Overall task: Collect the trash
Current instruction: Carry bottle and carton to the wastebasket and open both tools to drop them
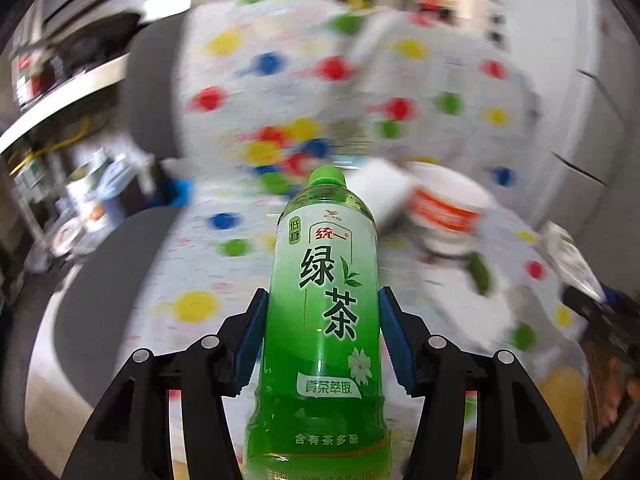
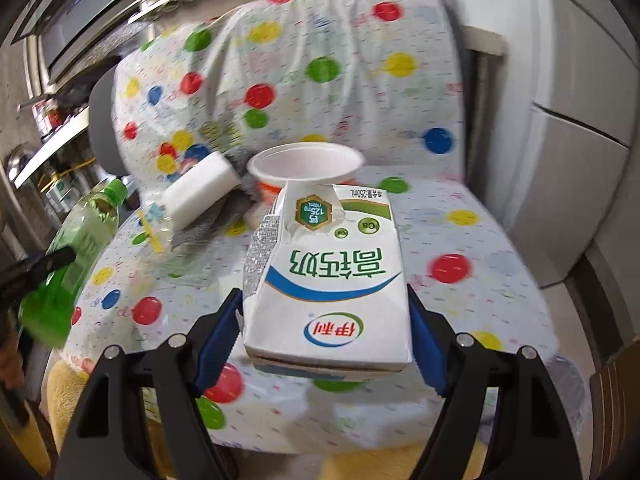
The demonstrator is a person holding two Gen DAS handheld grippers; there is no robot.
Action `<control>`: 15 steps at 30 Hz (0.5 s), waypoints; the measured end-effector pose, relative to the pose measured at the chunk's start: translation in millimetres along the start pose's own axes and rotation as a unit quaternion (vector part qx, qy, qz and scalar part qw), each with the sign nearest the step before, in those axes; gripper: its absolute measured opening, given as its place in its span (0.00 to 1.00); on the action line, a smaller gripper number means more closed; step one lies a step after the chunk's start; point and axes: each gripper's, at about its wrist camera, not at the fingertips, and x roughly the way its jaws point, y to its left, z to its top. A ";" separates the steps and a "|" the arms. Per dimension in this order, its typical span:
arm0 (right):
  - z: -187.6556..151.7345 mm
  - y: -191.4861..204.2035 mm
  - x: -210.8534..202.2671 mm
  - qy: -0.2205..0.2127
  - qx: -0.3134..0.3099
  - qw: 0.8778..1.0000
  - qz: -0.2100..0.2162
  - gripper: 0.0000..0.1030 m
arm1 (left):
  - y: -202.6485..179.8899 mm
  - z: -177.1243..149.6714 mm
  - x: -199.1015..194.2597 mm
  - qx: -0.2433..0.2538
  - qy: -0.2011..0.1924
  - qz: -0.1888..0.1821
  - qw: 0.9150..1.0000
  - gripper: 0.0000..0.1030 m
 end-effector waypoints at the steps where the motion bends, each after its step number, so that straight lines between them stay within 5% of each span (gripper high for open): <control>1: -2.0 -7.8 -6.8 -0.003 0.006 1.000 -0.008 0.73 | -15.2 -1.5 -1.4 0.011 -0.002 -0.017 1.000 0.54; 9: -40.3 -100.8 -87.6 -0.023 0.078 0.989 -0.122 0.73 | -167.5 -14.3 9.2 0.110 0.006 -0.173 0.979 0.54; 15: -110.2 -196.8 -116.4 0.011 0.162 0.966 -0.202 0.73 | -287.9 -40.1 34.7 0.185 0.065 -0.260 0.945 0.54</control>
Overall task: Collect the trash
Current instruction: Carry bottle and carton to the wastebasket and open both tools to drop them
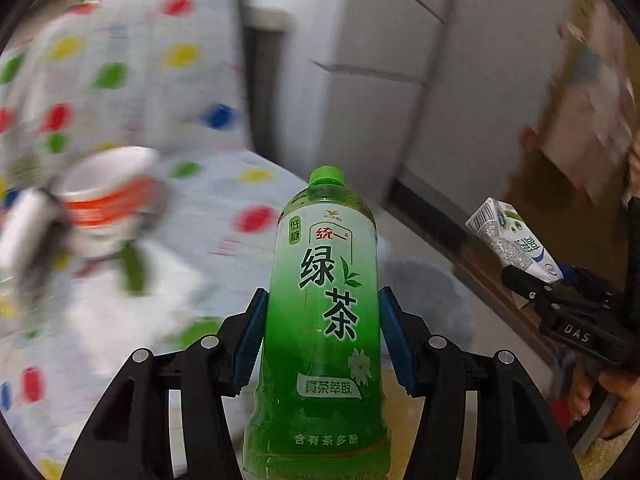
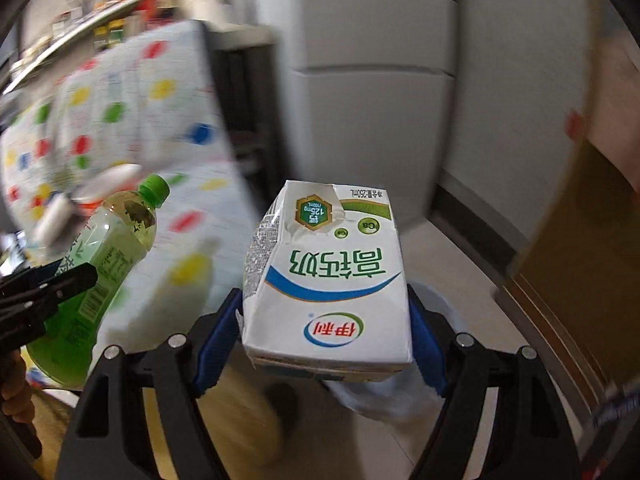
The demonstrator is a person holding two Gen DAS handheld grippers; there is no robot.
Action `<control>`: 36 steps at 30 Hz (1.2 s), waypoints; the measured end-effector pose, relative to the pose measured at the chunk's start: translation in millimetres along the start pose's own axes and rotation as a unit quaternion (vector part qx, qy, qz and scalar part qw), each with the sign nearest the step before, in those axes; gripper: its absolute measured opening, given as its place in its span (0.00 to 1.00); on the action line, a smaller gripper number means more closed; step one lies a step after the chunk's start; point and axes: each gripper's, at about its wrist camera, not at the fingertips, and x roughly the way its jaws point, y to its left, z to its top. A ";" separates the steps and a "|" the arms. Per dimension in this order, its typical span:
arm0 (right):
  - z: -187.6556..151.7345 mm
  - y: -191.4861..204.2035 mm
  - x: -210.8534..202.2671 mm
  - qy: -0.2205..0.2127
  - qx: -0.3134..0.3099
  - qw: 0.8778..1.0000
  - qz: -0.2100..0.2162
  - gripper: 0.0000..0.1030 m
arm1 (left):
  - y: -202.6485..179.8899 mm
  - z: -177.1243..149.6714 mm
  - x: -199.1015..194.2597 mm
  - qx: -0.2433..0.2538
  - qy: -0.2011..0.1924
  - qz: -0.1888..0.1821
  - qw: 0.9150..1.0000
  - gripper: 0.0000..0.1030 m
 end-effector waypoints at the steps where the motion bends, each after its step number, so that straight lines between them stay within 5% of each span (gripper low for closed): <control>1: -5.3 -13.4 5.5 0.009 0.012 1.000 -0.005 0.73 | -16.8 2.7 18.3 0.011 0.018 -0.020 1.000 0.54; 6: -24.5 -63.2 46.7 0.047 0.058 0.997 -0.027 0.73 | -71.3 10.6 88.7 0.032 0.078 -0.068 0.994 0.54; 11: -23.0 -86.6 85.6 0.064 0.074 0.994 -0.040 0.74 | -105.6 17.5 139.6 0.051 0.098 -0.081 0.991 0.54; 17: -22.8 -110.2 105.3 0.069 0.085 0.993 -0.049 0.77 | -117.8 25.3 181.2 0.049 0.120 -0.083 0.988 0.58; 19: -23.8 -118.7 107.1 0.065 0.099 0.991 -0.062 0.86 | -114.3 27.0 189.8 0.047 0.132 -0.085 0.986 0.65; 28: -7.4 -120.0 46.5 0.009 0.117 0.991 -0.064 0.87 | -87.5 50.5 126.8 0.045 0.052 -0.074 0.995 0.72; 36: 28.1 -46.1 -22.4 -0.073 0.049 0.996 0.006 0.85 | -13.0 28.0 18.9 0.027 -0.014 0.012 0.999 0.74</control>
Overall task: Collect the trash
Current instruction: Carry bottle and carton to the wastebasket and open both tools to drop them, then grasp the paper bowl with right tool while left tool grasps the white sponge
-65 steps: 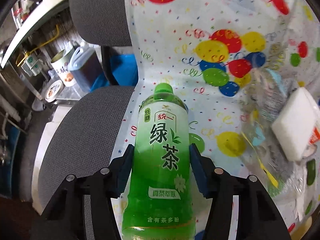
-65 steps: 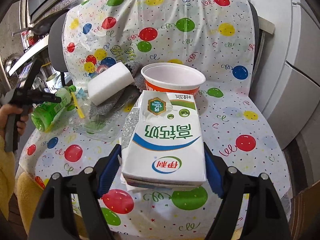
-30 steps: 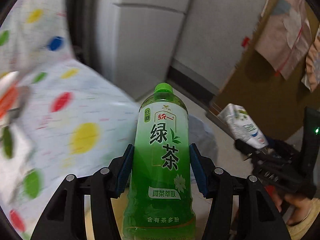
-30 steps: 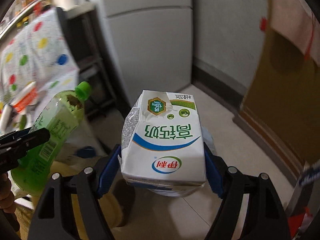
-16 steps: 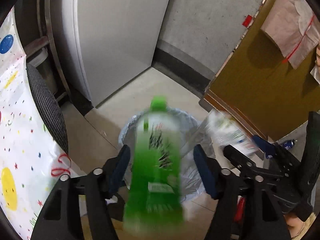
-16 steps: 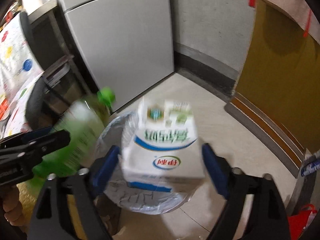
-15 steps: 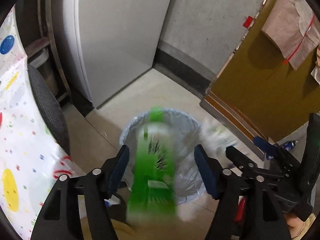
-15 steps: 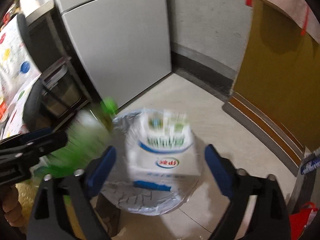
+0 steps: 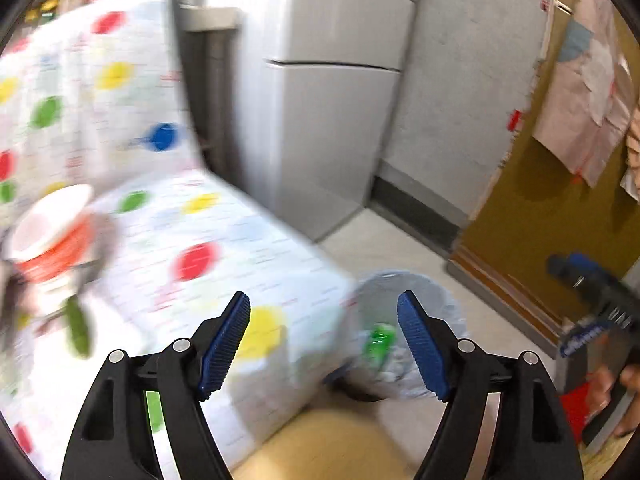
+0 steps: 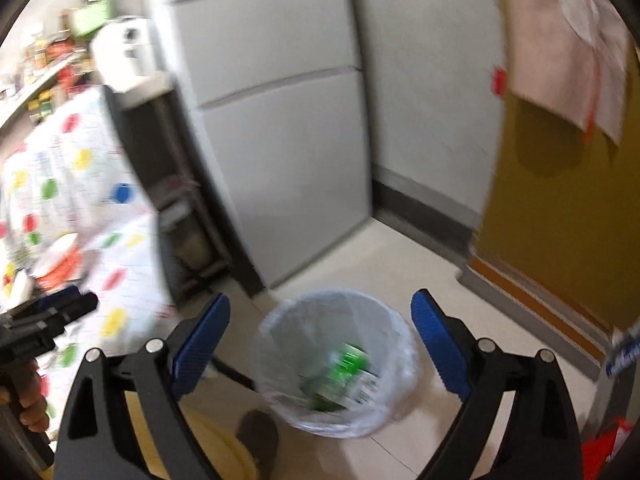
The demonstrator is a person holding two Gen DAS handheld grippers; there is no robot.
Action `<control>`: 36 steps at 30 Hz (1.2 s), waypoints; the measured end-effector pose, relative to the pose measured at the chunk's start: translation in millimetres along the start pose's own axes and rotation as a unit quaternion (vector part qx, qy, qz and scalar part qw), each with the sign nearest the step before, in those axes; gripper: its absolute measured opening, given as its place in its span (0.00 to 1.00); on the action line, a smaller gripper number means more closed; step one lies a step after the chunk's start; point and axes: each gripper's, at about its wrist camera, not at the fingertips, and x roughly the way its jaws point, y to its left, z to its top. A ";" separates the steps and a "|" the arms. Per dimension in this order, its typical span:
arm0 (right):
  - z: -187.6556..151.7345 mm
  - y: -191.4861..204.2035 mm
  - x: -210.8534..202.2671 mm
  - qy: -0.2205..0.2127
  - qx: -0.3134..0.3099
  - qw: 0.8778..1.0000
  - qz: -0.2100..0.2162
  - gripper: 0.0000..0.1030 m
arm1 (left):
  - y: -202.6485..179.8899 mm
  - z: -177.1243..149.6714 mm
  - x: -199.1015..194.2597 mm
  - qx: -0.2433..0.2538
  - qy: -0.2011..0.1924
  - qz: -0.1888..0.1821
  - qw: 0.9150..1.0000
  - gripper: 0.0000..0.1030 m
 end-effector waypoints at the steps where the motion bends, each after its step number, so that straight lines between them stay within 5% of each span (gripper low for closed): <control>1: 2.7 17.0 -3.1 -0.003 -0.013 1.000 0.017 0.81 | 12.9 -7.2 -13.2 -0.005 -0.001 0.013 1.000 0.74; 6: 10.6 108.9 -2.6 -0.001 -0.085 0.991 0.101 0.54 | 81.7 -40.3 -63.8 -0.043 0.001 0.106 0.993 0.74; 10: 6.4 179.1 19.0 0.029 -0.132 0.980 0.147 0.33 | 138.6 -66.5 -99.6 -0.098 0.002 0.170 0.981 0.74; 16: -2.5 264.0 65.4 0.085 -0.168 0.964 0.189 0.34 | 222.7 -100.5 -132.3 -0.165 0.008 0.255 0.953 0.74; 23: 10.4 323.3 120.9 0.120 -0.165 0.955 0.216 0.56 | 279.7 -103.3 -132.6 -0.219 0.009 0.257 0.941 0.74; 32: 53.0 364.2 205.8 0.149 -0.113 0.961 0.204 0.60 | 319.4 -60.4 -103.4 -0.192 -0.003 0.234 0.953 0.74; 36: 52.3 376.9 241.5 0.188 -0.087 0.957 0.202 0.45 | 320.0 -54.6 -99.0 -0.188 -0.005 0.237 0.953 0.75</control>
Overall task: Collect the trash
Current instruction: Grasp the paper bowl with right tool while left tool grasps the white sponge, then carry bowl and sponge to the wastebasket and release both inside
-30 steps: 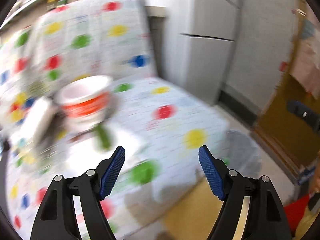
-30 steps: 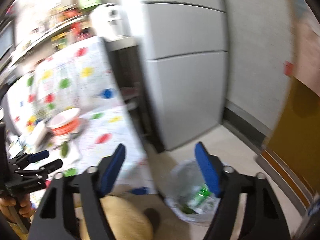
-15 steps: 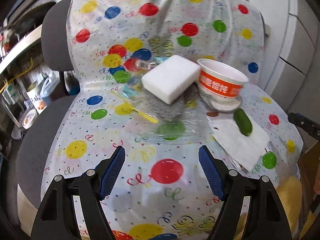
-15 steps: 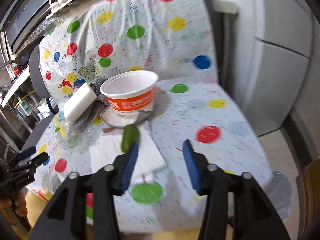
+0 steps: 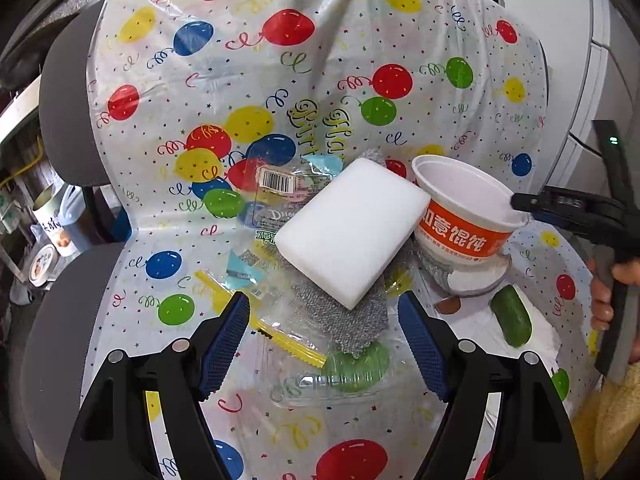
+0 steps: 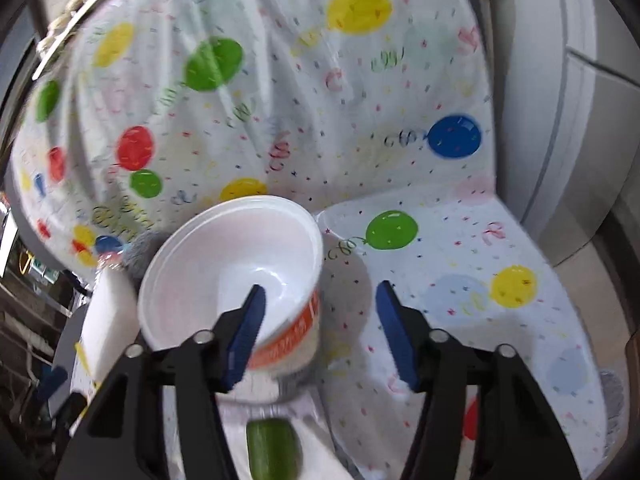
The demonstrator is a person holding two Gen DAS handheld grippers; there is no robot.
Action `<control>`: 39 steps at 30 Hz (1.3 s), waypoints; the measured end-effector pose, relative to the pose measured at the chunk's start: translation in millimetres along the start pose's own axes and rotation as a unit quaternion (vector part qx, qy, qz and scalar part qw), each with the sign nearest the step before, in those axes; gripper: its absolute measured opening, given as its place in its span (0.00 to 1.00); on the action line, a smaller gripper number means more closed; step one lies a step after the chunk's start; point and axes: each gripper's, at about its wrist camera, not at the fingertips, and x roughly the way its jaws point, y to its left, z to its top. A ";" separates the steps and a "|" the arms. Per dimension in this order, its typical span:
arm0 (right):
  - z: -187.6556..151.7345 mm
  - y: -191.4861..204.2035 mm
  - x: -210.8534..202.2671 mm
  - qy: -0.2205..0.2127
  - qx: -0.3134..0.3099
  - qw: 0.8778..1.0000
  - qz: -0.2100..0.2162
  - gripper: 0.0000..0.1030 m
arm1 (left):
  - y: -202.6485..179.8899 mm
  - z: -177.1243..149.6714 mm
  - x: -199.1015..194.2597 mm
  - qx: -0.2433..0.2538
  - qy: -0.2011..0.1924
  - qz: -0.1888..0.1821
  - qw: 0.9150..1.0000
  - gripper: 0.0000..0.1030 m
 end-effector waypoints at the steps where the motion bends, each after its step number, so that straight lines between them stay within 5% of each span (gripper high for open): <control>1: 2.1 0.3 8.0 0.011 0.011 1.000 0.002 0.36 | 0.2 -1.3 0.8 -0.002 0.003 -0.001 1.000 0.75; 2: 2.0 0.8 11.8 0.017 0.016 1.000 0.005 0.22 | 1.1 -2.1 1.5 -0.002 0.005 -0.001 1.000 0.75; 5: -0.4 6.3 1.1 -0.005 0.020 1.000 0.009 0.06 | 3.3 -6.8 -0.8 -0.001 0.008 0.007 1.000 0.75; 12: -16.7 17.5 -95.7 -0.129 -0.029 0.991 -0.035 0.06 | -0.1 -8.8 -15.2 0.010 -0.006 0.013 1.000 0.75; 23: -71.1 -16.1 -132.8 -0.082 -0.046 0.994 -0.048 0.06 | -54.4 12.1 23.0 0.088 -0.011 0.051 0.995 0.69; 28: -72.7 -26.1 -130.5 -0.075 -0.034 0.996 -0.044 0.06 | -51.2 21.6 54.4 0.094 0.011 0.070 0.993 0.53; 32: -72.6 -28.8 -133.6 -0.079 -0.029 0.996 -0.039 0.06 | -39.2 26.4 43.2 0.078 -0.003 0.031 0.996 0.27; 39: -78.0 -29.2 -145.4 -0.091 -0.021 0.995 -0.039 0.06 | -21.6 21.1 -22.9 0.024 -0.048 -0.037 0.998 0.18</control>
